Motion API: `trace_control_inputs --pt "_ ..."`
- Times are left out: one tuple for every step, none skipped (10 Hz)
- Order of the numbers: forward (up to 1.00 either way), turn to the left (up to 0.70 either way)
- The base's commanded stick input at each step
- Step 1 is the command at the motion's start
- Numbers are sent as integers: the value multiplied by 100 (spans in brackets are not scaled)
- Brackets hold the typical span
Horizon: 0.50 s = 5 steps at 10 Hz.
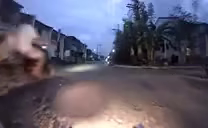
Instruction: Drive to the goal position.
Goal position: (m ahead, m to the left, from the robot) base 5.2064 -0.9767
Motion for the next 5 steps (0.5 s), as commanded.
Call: trace_control_inputs --pt "50 0" --pt "50 0" --pt "50 0" --pt "50 0" --pt "50 0"
